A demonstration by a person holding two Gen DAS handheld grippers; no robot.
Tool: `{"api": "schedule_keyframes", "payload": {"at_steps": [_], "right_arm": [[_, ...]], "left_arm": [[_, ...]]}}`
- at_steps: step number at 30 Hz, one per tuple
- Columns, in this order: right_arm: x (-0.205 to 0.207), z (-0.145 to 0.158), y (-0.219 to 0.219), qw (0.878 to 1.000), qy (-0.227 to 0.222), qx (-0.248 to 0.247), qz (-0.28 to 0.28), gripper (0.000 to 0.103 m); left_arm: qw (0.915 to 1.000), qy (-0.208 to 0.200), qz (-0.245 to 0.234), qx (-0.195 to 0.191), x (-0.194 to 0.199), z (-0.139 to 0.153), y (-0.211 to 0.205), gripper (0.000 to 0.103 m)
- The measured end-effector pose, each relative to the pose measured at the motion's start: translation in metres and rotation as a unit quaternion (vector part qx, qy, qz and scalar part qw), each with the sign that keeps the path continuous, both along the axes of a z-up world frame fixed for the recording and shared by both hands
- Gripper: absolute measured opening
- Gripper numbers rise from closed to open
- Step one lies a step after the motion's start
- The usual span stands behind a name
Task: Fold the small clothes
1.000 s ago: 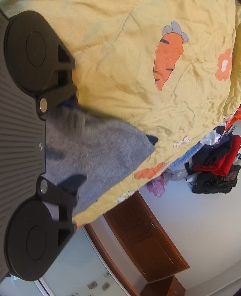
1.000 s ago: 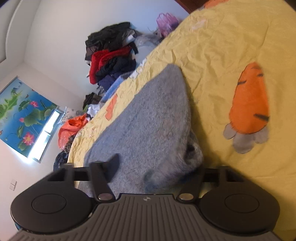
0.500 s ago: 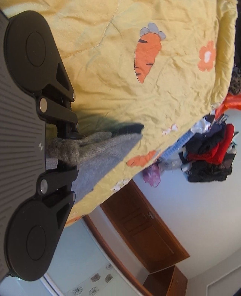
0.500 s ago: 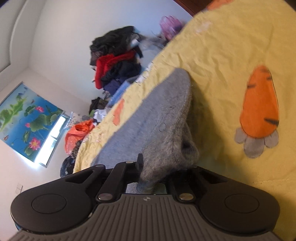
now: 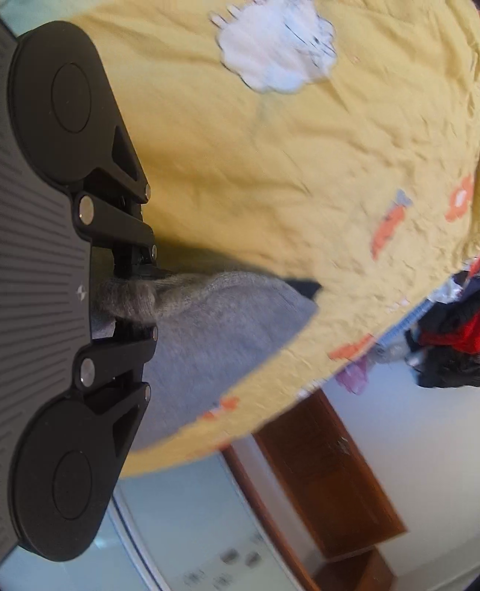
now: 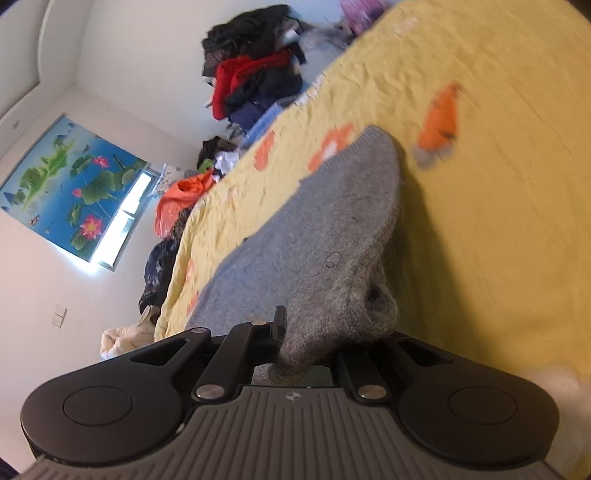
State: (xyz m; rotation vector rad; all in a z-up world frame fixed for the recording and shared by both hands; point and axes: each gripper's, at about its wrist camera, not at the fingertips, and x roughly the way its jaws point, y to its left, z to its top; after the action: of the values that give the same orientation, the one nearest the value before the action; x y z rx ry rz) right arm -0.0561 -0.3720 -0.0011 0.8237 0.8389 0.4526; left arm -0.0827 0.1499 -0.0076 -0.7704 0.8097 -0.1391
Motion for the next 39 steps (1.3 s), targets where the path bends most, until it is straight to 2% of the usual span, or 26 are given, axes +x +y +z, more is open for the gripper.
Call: {"api": "schedule_keyframes", "payload": {"at_steps": [1, 2, 3, 5, 6, 7, 8, 9, 10, 11, 14, 16, 20, 23, 26, 29, 30, 32, 33, 34, 36, 39], "right_arm": [[-0.005, -0.005, 0.003, 1.0, 0.006, -0.014, 0.007, 0.021], [-0.008, -0.008, 0.007, 0.999, 0.014, -0.041, 0.005, 0.025], [-0.01, -0.009, 0.008, 0.997, 0.026, -0.071, -0.006, 0.039], [-0.009, -0.004, 0.003, 0.997, 0.019, -0.078, -0.002, 0.053], [-0.011, 0.003, -0.001, 0.996, 0.009, -0.085, -0.01, 0.066], [-0.012, 0.013, -0.007, 0.995, -0.008, -0.098, -0.018, 0.071], [-0.01, 0.022, -0.013, 0.993, -0.027, -0.114, -0.026, 0.071], [-0.006, 0.031, -0.017, 0.99, -0.045, -0.131, -0.036, 0.071], [0.001, 0.038, -0.02, 0.986, -0.061, -0.15, -0.046, 0.071], [0.012, 0.043, -0.023, 0.982, -0.074, -0.166, -0.052, 0.071], [0.06, 0.044, -0.029, 0.975, -0.092, -0.193, -0.055, 0.071], [0.097, 0.038, -0.029, 0.976, -0.093, -0.194, -0.04, 0.071], [0.152, 0.029, -0.014, 0.966, -0.085, -0.241, -0.017, 0.071], [0.176, 0.025, 0.005, 0.958, -0.094, -0.271, 0.007, 0.071], [0.194, 0.018, 0.02, 0.949, -0.078, -0.303, 0.04, 0.07], [0.202, 0.012, 0.024, 0.947, -0.069, -0.308, 0.058, 0.071], [0.2, 0.011, 0.025, 0.947, -0.072, -0.305, 0.065, 0.067], [0.197, 0.011, 0.027, 0.946, -0.083, -0.301, 0.083, 0.031], [0.197, 0.012, 0.027, 0.948, -0.083, -0.294, 0.086, 0.019], [0.196, 0.014, 0.026, 0.949, -0.089, -0.29, 0.081, 0.019], [0.194, 0.017, 0.027, 0.948, -0.103, -0.29, 0.078, 0.019], [0.188, 0.028, 0.028, 0.95, -0.123, -0.281, 0.066, 0.018]], "left_arm": [[0.9998, 0.008, -0.011, 0.017, 0.001, -0.004, -0.001, 0.014], [0.9996, -0.004, -0.021, 0.018, 0.0, -0.005, 0.001, 0.016], [0.9993, -0.004, -0.029, 0.025, 0.001, -0.003, 0.003, 0.017], [0.9992, 0.01, -0.021, 0.033, 0.0, 0.006, 0.013, 0.026], [0.9991, 0.004, -0.004, 0.043, -0.003, 0.012, 0.019, 0.038], [0.9978, -0.015, 0.026, 0.059, -0.007, 0.02, 0.026, 0.063], [0.9943, -0.036, 0.064, 0.077, -0.009, 0.028, 0.034, 0.079], [0.9892, -0.058, 0.095, 0.096, -0.007, 0.036, 0.039, 0.1], [0.9855, -0.075, 0.103, 0.111, 0.001, 0.043, 0.041, 0.1], [0.9839, -0.085, 0.091, 0.128, 0.016, 0.048, 0.04, 0.1], [0.976, -0.107, 0.022, 0.188, 0.073, 0.055, 0.018, 0.1], [0.9718, -0.111, -0.012, 0.208, 0.113, 0.054, 0.004, 0.1], [0.9766, -0.098, -0.061, 0.182, 0.184, 0.04, -0.017, 0.1], [0.9748, -0.07, -0.093, 0.19, 0.217, 0.024, -0.032, 0.099], [0.9692, -0.059, -0.118, 0.208, 0.229, 0.014, -0.044, 0.093], [0.962, -0.071, -0.147, 0.22, 0.229, 0.013, -0.055, 0.056], [0.9579, -0.071, -0.156, 0.23, 0.228, 0.013, -0.058, 0.043], [0.9509, -0.079, -0.156, 0.256, 0.226, 0.012, -0.063, 0.033], [0.9504, -0.081, -0.155, 0.257, 0.226, 0.011, -0.063, 0.022], [0.9522, -0.081, -0.152, 0.252, 0.227, 0.012, -0.061, 0.015], [0.9538, -0.084, -0.141, 0.251, 0.226, 0.013, -0.058, 0.009], [0.9533, -0.095, -0.118, 0.262, 0.216, 0.024, -0.054, 0.008]]}}
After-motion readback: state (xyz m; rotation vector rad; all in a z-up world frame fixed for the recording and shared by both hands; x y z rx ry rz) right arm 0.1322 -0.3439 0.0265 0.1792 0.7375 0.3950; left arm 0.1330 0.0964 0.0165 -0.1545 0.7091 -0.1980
